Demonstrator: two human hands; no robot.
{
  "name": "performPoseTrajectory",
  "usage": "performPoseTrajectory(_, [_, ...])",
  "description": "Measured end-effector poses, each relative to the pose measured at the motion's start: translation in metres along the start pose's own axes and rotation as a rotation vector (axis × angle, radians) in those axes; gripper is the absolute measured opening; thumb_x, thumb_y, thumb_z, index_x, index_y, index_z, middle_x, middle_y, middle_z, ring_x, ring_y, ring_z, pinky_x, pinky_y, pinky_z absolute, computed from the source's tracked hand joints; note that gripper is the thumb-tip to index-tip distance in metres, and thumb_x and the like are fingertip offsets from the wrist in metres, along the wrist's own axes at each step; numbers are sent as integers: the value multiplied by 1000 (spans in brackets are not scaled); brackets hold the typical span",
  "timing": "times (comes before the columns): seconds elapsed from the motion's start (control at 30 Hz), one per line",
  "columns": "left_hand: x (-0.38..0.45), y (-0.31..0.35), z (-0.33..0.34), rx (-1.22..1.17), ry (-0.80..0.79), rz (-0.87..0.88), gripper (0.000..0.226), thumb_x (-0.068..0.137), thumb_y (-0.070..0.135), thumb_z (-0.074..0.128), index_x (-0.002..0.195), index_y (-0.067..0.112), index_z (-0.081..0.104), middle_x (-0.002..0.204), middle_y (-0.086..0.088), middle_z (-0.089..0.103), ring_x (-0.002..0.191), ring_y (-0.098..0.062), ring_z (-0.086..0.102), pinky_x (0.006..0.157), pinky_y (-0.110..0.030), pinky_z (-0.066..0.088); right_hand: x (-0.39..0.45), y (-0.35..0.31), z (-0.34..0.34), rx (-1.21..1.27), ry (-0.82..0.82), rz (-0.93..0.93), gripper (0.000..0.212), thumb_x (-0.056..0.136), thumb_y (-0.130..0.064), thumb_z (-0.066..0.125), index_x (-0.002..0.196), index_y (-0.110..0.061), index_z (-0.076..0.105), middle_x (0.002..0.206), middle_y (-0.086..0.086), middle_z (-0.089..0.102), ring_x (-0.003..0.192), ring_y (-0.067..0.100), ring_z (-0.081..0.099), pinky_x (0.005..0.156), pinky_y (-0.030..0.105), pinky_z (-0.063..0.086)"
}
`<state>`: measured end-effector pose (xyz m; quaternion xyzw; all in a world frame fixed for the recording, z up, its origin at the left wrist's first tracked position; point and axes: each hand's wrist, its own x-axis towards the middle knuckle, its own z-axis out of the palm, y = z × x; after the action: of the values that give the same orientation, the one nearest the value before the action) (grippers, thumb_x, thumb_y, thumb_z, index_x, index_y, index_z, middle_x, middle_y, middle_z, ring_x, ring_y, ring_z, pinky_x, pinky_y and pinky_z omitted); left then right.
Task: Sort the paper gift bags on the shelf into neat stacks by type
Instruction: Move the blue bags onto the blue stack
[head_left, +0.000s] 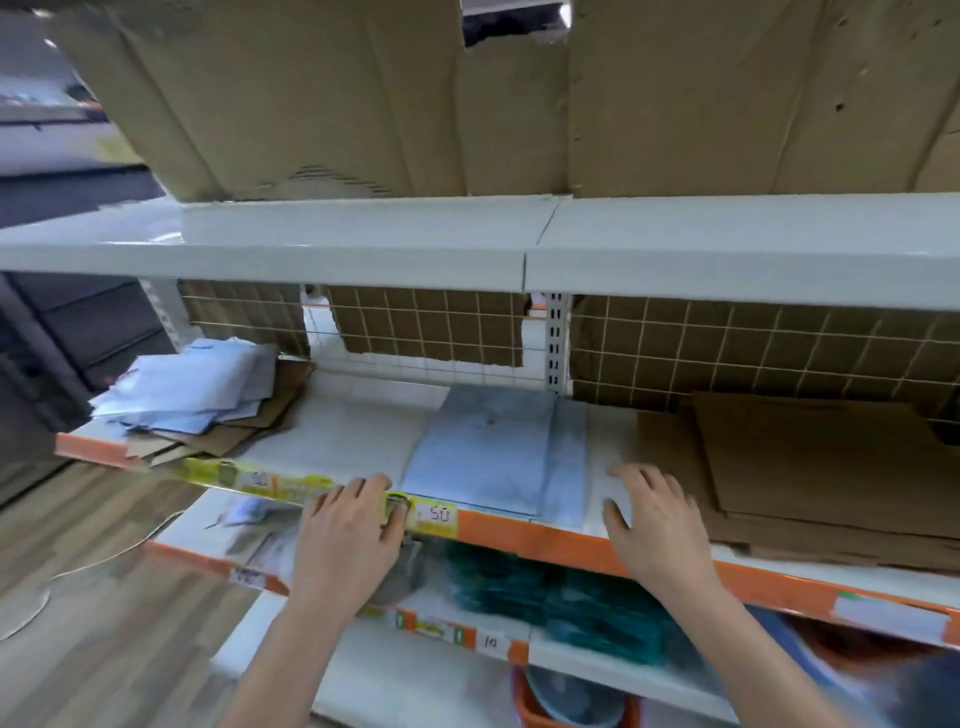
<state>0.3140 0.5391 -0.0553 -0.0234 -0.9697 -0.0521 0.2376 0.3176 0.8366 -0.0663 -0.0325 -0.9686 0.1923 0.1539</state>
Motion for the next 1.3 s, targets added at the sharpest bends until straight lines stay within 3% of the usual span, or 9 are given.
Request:
performPoseTrajectory(0.3, [-7,-115,-9,75,-57,-177,38,76,42,36,84,17,64,70,1,66,67,-28,67,62,-36,48,34,-111,61,49,-180,-138,43,97,-33,44,139,-28,40,142,-7,44,132,17,37,109,34,29])
performPoseTrajectory(0.7, [57,-257,6,116,-99,-282,39,78,46,34,91,24,63,81,2,70,67,-29,66,64,-37,47,110,-244,159,37,-274,-209,42,96,-33,42,137,-28,41,137,-4,47,127,19,42,103,33,33])
performPoseTrajectory(0.87, [84,-293,2,117,-1,-343,15,88,31,61,99,23,65,96,2,70,85,-31,64,64,-32,29,137,-287,189,42,-254,-255,45,91,-36,36,133,-24,47,133,-1,52,122,24,47,101,37,35])
performPoseTrajectory(1.07, [113,-345,26,31,-53,-380,19,92,36,51,104,22,57,107,4,64,102,-24,60,86,-36,37,164,-313,211,-26,-305,-255,42,97,-33,41,138,-28,38,140,-6,43,128,18,40,104,32,31])
performPoseTrajectory(1.3, [142,-403,68,-24,-93,-398,25,89,38,57,106,20,62,104,1,66,105,-26,61,85,-40,40,176,-349,245,-58,-316,-184,40,97,-33,40,136,-29,39,139,-6,44,127,18,41,103,33,32])
